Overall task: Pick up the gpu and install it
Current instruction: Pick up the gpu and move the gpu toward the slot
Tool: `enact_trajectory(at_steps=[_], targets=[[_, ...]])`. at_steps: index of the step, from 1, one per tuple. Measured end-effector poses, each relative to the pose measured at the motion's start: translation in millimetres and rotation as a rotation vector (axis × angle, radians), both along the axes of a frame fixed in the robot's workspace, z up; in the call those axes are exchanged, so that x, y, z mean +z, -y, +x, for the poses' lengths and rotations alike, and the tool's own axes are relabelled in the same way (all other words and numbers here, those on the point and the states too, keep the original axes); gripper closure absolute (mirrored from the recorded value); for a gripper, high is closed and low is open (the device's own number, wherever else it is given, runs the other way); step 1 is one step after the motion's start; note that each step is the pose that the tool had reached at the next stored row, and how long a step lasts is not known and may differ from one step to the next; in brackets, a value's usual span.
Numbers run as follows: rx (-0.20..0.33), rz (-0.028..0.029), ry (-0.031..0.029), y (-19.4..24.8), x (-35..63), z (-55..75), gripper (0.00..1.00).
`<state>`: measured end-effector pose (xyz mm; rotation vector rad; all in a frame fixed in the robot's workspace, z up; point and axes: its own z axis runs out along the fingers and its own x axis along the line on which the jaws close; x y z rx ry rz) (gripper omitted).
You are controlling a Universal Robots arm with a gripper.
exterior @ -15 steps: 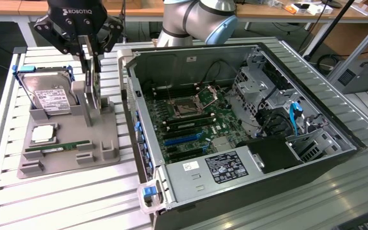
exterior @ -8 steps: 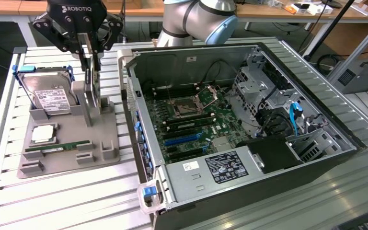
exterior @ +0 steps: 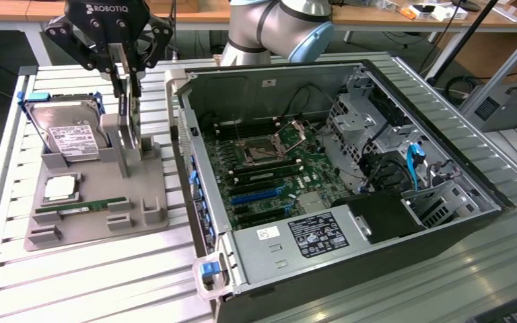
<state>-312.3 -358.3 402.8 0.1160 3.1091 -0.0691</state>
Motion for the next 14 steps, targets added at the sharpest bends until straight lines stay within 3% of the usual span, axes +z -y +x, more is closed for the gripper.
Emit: enact_trajectory(at_steps=[14], targets=[[0.000, -0.0001, -0.0001, 0.0, 4.8, 0.0, 0.73]])
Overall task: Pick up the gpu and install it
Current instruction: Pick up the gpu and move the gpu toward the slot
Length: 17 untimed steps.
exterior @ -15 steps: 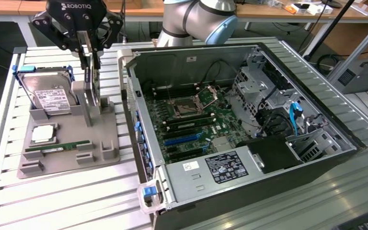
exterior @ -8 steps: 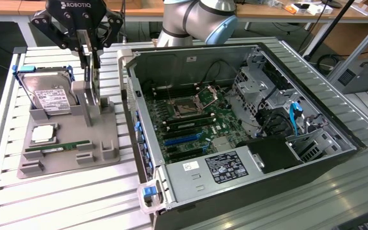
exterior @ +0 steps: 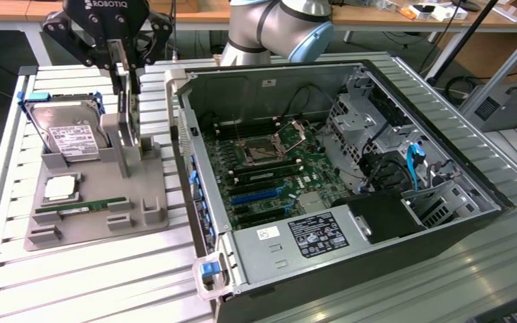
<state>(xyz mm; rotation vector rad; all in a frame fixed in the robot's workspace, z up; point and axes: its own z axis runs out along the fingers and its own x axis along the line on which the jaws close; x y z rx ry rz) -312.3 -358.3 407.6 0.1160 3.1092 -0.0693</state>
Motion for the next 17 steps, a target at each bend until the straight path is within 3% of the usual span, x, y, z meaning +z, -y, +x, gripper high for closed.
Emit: enact_trajectory(at_steps=[17], targets=[[0.000, 0.0000, 0.0000, 0.0, 10.7, 0.0, 0.73]])
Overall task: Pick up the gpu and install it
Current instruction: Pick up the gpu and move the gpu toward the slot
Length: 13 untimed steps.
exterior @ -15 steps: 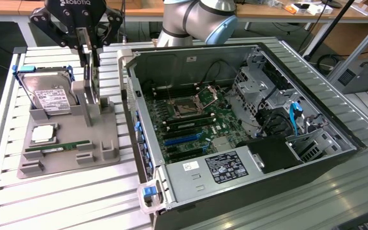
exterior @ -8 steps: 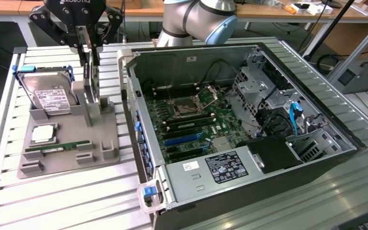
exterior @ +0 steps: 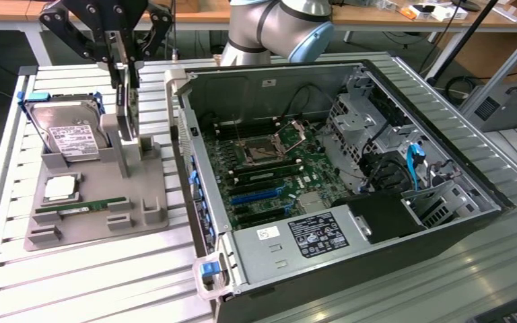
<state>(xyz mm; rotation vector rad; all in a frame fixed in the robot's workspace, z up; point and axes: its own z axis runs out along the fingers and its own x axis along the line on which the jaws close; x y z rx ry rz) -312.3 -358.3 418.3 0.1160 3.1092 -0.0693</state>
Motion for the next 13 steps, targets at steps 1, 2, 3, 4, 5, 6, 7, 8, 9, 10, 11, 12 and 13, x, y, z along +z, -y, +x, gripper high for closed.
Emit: enact_trajectory(at_steps=[1, 2, 3, 4, 5, 6, 7, 8, 9, 10, 11, 12, 13], targets=[[0.000, 0.0000, 0.0000, 0.0, 0.8, 0.0, 0.73], [0.000, 0.0000, 0.0000, 0.0, 1.6, 0.0, 0.73], [0.000, 0.0000, 0.0000, 0.0, 3.7, 0.0, 0.73], [0.000, 0.0000, -0.0001, 0.0, 5.0, 0.0, 0.73], [0.000, 0.0000, 0.0000, 0.0, 6.0, 0.0, 0.73], [0.000, 0.0000, -0.0001, 0.0, 6.8, 0.0, 0.73], [0.000, 0.0000, 0.0000, 0.0, 7.9, 0.0, 0.73], [0.000, 0.0000, 0.0001, 0.0, 8.0, 0.0, 0.73], [0.000, 0.0000, 0.0000, 0.0, 8.1, 0.0, 0.73], [0.000, 0.0000, -0.0001, 0.0, 8.1, 0.0, 0.73], [0.000, 0.0000, -0.0001, 0.0, 8.1, 0.0, 0.73], [0.000, 0.0000, 0.0000, 0.0, 8.1, 0.0, 0.73], [0.000, -0.0001, -0.0002, 0.2, 8.2, 0.1, 0.73]])
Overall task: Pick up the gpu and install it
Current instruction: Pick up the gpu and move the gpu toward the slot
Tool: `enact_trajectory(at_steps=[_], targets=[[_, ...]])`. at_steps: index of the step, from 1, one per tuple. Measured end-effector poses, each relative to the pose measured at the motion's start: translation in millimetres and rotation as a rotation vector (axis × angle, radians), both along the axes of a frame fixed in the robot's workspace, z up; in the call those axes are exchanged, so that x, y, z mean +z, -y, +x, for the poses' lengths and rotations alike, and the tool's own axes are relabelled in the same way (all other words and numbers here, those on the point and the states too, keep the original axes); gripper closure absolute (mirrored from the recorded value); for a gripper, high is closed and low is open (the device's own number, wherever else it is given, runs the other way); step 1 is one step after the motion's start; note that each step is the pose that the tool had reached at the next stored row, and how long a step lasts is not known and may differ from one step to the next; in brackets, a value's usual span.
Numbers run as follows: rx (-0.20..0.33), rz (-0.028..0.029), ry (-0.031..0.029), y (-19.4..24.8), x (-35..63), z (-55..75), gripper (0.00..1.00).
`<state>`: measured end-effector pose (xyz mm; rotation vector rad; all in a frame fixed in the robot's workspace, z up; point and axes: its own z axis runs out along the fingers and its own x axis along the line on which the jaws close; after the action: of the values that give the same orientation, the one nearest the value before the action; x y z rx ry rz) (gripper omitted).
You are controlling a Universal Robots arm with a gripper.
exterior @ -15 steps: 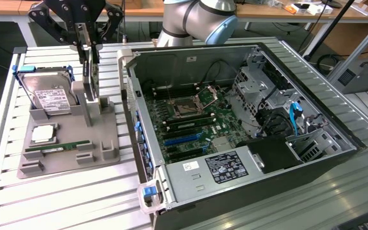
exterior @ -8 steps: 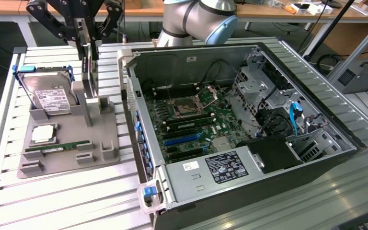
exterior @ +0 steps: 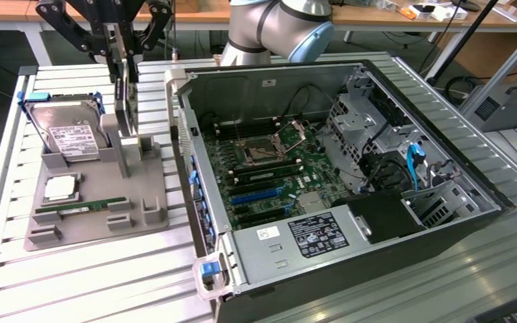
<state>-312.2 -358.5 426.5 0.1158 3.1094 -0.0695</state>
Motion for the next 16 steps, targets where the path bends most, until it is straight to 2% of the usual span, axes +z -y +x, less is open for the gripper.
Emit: enact_trajectory(at_steps=[7, 16], targets=[[0.000, 0.0000, 0.0001, 4.5, -0.1, 2.0, 0.73], [0.000, 0.0000, 0.0001, 6.3, -0.1, 6.5, 0.73]])
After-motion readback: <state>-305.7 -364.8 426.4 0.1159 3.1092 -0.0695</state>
